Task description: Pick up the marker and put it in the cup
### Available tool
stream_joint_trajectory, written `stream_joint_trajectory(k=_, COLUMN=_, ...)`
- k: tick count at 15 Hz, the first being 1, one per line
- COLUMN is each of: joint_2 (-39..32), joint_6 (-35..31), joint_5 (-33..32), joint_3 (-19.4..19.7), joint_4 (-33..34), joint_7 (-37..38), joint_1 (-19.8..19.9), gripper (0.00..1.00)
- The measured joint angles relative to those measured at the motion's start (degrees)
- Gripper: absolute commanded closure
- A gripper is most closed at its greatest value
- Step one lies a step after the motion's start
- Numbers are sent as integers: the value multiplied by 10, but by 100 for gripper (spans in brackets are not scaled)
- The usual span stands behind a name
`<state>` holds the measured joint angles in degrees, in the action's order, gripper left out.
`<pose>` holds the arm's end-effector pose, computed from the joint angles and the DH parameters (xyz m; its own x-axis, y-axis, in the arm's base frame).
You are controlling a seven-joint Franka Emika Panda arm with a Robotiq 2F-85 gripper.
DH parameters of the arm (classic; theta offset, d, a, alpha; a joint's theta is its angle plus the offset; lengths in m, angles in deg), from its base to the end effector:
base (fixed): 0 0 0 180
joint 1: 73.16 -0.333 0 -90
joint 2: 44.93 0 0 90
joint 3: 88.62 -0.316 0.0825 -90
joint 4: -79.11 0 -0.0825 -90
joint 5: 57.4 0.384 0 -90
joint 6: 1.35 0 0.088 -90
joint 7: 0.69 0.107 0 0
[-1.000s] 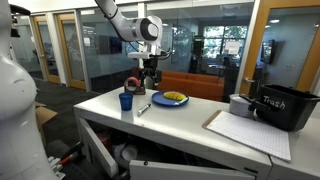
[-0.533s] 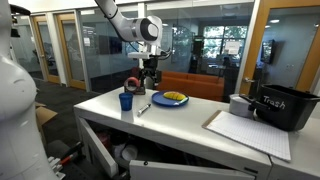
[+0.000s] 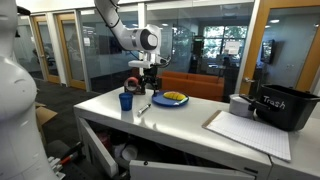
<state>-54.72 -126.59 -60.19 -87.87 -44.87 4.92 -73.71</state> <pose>0.5406 -0.0036 0.3055 0.9868 -0.0733 -0.1445 -0.0664 -0.9964 0.0517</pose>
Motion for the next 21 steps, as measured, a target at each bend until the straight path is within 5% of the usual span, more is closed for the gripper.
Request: stream_joint_trajectory(k=21, joint_2=-27, joint_6=-62, joint_5=-60, joint_3=2, joint_4=-68, joint_7=-11, joint_1=-3, gripper=0)
